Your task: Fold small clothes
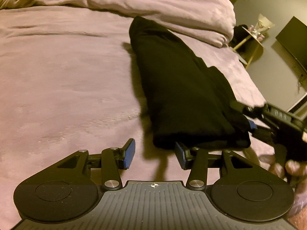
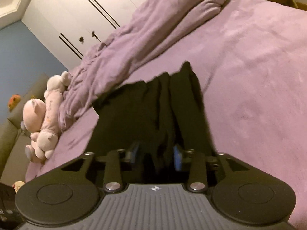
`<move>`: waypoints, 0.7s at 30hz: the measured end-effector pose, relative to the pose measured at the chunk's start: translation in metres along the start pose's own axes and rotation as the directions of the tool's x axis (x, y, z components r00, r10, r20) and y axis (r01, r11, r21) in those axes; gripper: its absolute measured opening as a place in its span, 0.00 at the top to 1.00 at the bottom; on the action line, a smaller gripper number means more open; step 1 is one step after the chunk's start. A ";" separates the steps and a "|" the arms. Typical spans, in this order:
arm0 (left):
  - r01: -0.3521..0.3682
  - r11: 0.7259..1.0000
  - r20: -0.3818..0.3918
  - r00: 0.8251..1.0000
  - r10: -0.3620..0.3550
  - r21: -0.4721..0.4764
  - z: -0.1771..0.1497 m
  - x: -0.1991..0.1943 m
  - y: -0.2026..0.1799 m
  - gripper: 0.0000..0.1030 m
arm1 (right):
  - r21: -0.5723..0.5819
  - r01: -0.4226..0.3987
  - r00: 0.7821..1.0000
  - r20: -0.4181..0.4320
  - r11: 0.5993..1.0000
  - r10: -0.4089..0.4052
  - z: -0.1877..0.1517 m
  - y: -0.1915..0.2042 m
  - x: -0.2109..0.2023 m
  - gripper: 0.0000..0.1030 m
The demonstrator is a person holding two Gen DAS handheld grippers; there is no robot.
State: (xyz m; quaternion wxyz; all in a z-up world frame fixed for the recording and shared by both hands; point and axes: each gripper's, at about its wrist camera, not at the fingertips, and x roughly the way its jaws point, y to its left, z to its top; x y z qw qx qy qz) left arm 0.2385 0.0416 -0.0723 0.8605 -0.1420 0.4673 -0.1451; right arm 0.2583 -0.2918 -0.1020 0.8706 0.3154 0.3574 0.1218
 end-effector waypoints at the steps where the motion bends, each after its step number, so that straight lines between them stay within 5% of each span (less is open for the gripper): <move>1: -0.003 1.000 -0.004 1.000 0.003 0.000 0.000 0.001 -0.002 0.51 | 0.002 -0.011 1.000 -0.010 1.000 0.011 0.003 0.000 0.005 0.53; 5: -0.008 1.000 -0.015 1.000 0.009 0.008 0.000 0.007 -0.008 0.50 | -0.010 -0.027 0.998 -0.055 1.000 0.027 0.009 0.007 0.028 0.52; 9: -0.025 1.000 -0.020 0.999 0.025 -0.002 0.003 0.012 -0.009 0.50 | -0.151 0.019 0.999 -0.037 0.988 -0.025 0.009 0.033 0.039 0.90; 11: -0.039 0.999 -0.017 0.999 0.039 -0.006 0.006 0.014 -0.010 0.50 | -0.256 0.078 0.997 0.030 0.964 -0.073 0.008 0.051 0.031 0.90; 14: -0.049 0.999 -0.018 0.999 0.049 -0.011 0.008 0.014 -0.012 0.50 | -0.332 0.214 0.964 0.222 0.919 -0.144 0.010 0.065 0.001 0.91; 17: -0.044 0.999 -0.019 0.999 0.044 -0.003 0.005 0.013 -0.012 0.48 | -0.331 0.358 0.916 0.307 0.873 -0.259 0.004 0.059 -0.013 0.91; 19: -0.049 0.999 -0.023 0.999 0.049 -0.004 0.004 0.012 -0.012 0.48 | -0.317 0.379 0.916 0.262 0.869 -0.304 0.001 0.043 -0.006 0.89; 21: -0.046 0.999 -0.016 0.999 0.046 -0.007 0.004 0.007 -0.011 0.48 | -0.272 0.335 0.942 0.112 0.902 -0.316 0.000 0.019 0.007 0.87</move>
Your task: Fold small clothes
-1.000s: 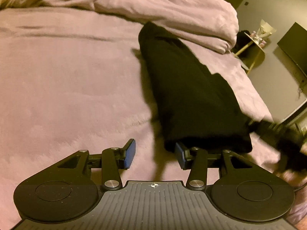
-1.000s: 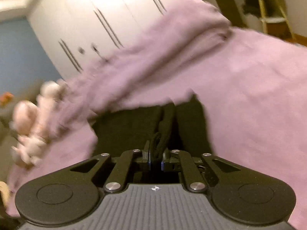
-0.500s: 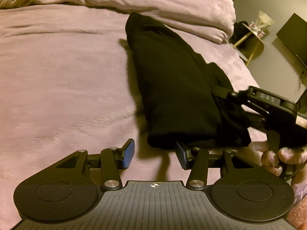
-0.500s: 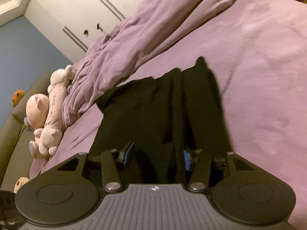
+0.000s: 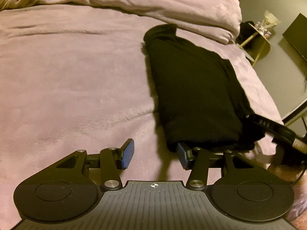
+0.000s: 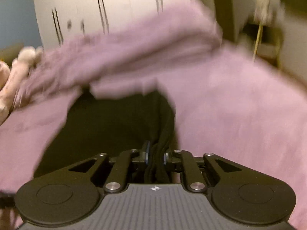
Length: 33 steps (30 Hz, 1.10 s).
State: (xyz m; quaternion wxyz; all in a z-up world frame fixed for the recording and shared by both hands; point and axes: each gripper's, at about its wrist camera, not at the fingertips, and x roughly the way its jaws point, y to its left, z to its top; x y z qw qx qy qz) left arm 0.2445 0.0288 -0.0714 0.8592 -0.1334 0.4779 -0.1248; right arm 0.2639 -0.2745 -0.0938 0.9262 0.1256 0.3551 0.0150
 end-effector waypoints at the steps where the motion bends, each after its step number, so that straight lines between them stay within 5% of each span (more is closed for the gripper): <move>1: 0.005 1.000 0.004 1.000 -0.005 -0.001 0.000 -0.002 0.001 0.48 | 0.044 -0.017 1.000 0.003 0.999 0.016 -0.003 -0.008 -0.001 0.82; 3: 0.007 1.000 0.010 1.000 -0.007 -0.002 0.002 -0.007 0.002 0.48 | 0.102 -0.030 0.999 0.038 0.994 0.026 -0.002 -0.020 -0.013 0.68; 8: 0.065 0.998 0.045 0.997 -0.064 -0.025 0.011 -0.015 0.003 0.46 | 0.196 -0.053 0.997 0.065 0.979 0.041 -0.007 -0.043 -0.036 0.60; 15: 0.183 0.973 0.028 0.983 -0.181 -0.138 0.022 -0.004 0.006 0.41 | 0.237 -0.139 0.990 0.004 0.961 0.142 -0.022 -0.051 -0.030 0.60; 24: 0.228 0.950 -0.017 0.971 -0.237 -0.212 0.021 0.027 0.007 0.51 | 0.300 -0.209 0.976 0.000 0.931 0.220 -0.025 -0.058 -0.030 0.59; 26: 0.214 0.958 -0.028 0.974 -0.223 -0.188 0.021 0.030 0.006 0.56 | 0.327 -0.233 0.969 -0.001 0.916 0.247 -0.023 -0.060 -0.026 0.60; 31: 0.224 0.960 -0.025 0.972 -0.232 -0.169 0.020 0.027 0.012 0.67 | 0.302 -0.237 0.967 -0.015 0.923 0.253 -0.017 -0.054 -0.018 0.86; 33: 0.236 0.958 -0.022 0.970 -0.243 -0.163 0.020 0.024 0.015 0.68 | 0.322 -0.268 0.958 -0.011 0.908 0.286 -0.017 -0.057 -0.017 0.89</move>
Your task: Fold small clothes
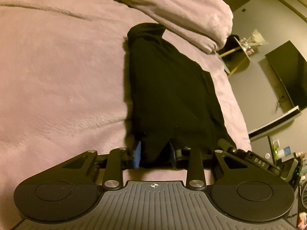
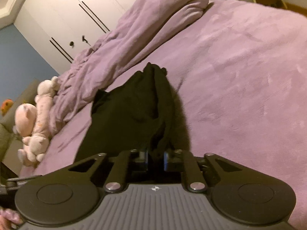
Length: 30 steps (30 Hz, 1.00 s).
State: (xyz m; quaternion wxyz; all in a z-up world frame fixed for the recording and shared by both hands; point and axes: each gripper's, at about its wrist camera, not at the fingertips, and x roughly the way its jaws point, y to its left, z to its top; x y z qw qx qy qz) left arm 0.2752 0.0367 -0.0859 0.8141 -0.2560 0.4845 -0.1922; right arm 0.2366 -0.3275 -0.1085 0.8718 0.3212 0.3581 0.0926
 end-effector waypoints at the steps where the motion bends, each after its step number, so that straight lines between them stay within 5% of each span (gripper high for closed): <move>1: 0.005 1.000 0.003 1.000 -0.005 0.001 0.000 -0.002 0.001 0.69 | 0.019 -0.024 1.000 0.004 1.000 0.024 0.001 -0.002 -0.002 0.89; 5: 0.020 1.000 0.012 1.000 -0.020 -0.023 0.003 -0.007 0.008 0.71 | 0.153 -0.154 0.988 0.004 0.976 0.155 0.002 -0.021 -0.006 0.89; 9: 0.009 0.999 0.023 1.000 -0.008 -0.041 0.007 -0.010 0.015 0.65 | -0.025 0.008 0.998 -0.057 1.000 -0.009 0.001 -0.014 -0.002 0.82; 13: 0.003 0.998 0.050 0.999 0.000 -0.060 0.020 -0.011 0.019 0.62 | -0.081 0.030 0.999 -0.022 0.996 -0.032 0.006 -0.004 -0.009 0.73; 21: -0.036 0.999 0.077 0.996 0.037 -0.024 0.048 0.004 0.013 0.62 | -0.162 0.091 0.994 0.068 0.983 -0.081 0.008 0.015 -0.011 0.73; 30: -0.094 0.995 0.141 0.985 0.097 -0.029 0.120 0.054 0.020 0.62 | -0.118 0.071 0.997 0.013 0.990 -0.070 0.009 -0.001 0.021 0.72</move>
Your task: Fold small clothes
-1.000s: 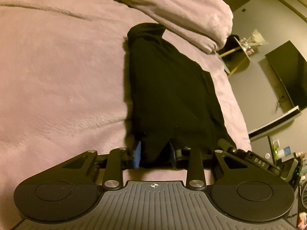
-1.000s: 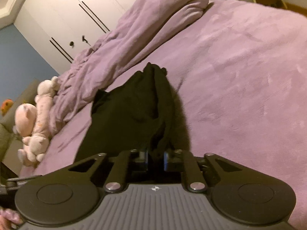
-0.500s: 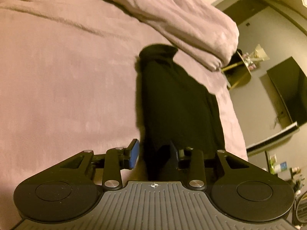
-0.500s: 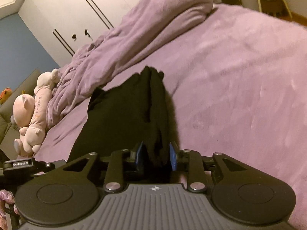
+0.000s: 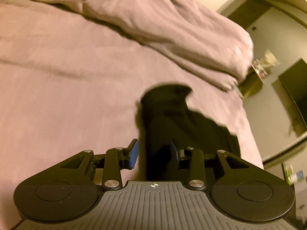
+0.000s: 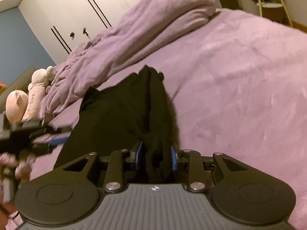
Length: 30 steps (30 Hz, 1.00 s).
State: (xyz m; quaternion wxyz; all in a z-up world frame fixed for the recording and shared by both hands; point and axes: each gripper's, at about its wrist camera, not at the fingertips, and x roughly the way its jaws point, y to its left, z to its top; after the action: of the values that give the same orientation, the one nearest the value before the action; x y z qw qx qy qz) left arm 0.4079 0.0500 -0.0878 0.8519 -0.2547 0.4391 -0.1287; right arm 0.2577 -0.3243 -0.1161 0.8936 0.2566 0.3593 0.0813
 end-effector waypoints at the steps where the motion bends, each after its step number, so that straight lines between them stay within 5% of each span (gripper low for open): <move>1: -0.009 1.000 0.002 1.000 0.009 -0.008 0.009 0.009 0.000 0.62 | 0.005 -0.007 1.000 -0.002 1.000 0.007 -0.001 -0.002 0.002 0.71; 5: -0.040 0.999 0.020 0.999 0.040 -0.014 0.031 0.041 -0.005 0.62 | 0.004 -0.028 1.000 -0.009 1.000 0.028 -0.003 -0.005 0.005 0.68; 9: -0.105 0.994 0.187 0.977 0.106 -0.018 0.040 0.038 -0.013 0.62 | -0.005 -0.041 0.999 -0.007 0.999 0.041 -0.004 -0.008 0.006 0.67; 11: -0.049 0.997 0.233 0.971 0.060 -0.054 0.042 0.024 -0.007 0.61 | 0.001 -0.053 0.999 -0.010 0.999 0.053 -0.003 -0.010 0.005 0.66; 13: 0.018 0.998 0.151 0.988 -0.009 -0.060 0.040 0.016 -0.001 0.60 | 0.010 -0.067 0.998 -0.009 0.998 0.067 -0.002 -0.013 0.004 0.63; 16: 0.082 0.997 0.017 0.997 -0.082 -0.012 0.018 0.003 0.004 0.45 | 0.039 -0.114 0.993 0.010 0.993 0.114 0.003 -0.022 0.001 0.53; 19: 0.128 0.992 -0.107 0.986 -0.127 0.005 -0.012 -0.003 0.011 0.40 | 0.114 -0.205 0.979 0.015 0.972 0.205 0.011 -0.034 0.005 0.34; 22: 0.149 0.989 -0.155 0.977 -0.148 -0.008 -0.032 -0.002 0.013 0.42 | 0.200 -0.283 0.957 -0.011 0.938 0.291 0.020 -0.044 0.018 0.26; 27: 0.184 0.979 -0.148 0.970 -0.195 -0.087 -0.035 0.012 0.011 0.51 | 0.225 -0.295 0.947 -0.062 0.929 0.316 0.034 -0.040 0.046 0.28; 30: 0.195 0.971 -0.137 0.967 -0.214 -0.135 -0.035 0.018 0.012 0.69 | 0.221 -0.281 0.945 -0.105 0.934 0.309 0.037 -0.034 0.060 0.59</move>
State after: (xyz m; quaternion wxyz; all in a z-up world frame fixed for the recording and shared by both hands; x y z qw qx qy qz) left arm 0.3899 0.0408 -0.1238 0.7814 -0.3393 0.4806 -0.2081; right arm 0.3259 -0.3485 -0.1473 0.8133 0.3914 0.3839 0.1949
